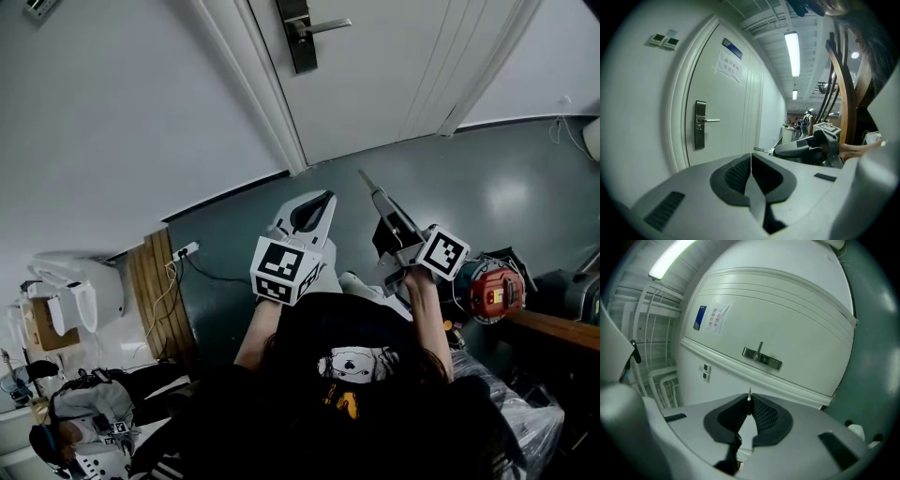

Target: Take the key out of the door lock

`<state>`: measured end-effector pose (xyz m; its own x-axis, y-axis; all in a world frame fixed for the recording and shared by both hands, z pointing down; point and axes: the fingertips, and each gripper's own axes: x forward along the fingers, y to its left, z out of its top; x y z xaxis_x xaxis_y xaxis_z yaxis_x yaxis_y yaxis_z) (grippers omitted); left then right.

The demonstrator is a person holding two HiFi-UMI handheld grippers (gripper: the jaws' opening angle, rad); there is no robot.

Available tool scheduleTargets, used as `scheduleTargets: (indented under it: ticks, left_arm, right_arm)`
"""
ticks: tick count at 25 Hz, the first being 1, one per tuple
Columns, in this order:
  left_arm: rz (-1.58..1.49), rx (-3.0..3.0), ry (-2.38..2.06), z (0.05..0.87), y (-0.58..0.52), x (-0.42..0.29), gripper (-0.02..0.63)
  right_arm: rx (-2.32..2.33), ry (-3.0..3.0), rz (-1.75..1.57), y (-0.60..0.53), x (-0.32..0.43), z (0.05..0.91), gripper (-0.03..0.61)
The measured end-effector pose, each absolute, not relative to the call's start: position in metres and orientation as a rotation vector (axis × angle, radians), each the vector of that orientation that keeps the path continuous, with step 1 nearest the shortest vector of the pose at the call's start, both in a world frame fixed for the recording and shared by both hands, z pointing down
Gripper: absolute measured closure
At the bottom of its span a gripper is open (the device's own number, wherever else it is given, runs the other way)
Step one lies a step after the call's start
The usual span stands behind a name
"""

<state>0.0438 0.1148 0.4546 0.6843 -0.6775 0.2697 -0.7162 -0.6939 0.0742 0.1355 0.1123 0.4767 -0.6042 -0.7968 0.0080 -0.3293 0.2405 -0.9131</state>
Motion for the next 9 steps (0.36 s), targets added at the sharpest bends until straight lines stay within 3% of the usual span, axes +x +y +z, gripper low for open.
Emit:
scheduleTargets:
  ticks: [9]
  left_arm:
    - [0.335,2.731,-1.136,0.452,0.125,0.049,0.604]
  right_arm:
    - [-1.014,2.067,-1.327,0.123,0.139,0.474,0.557]
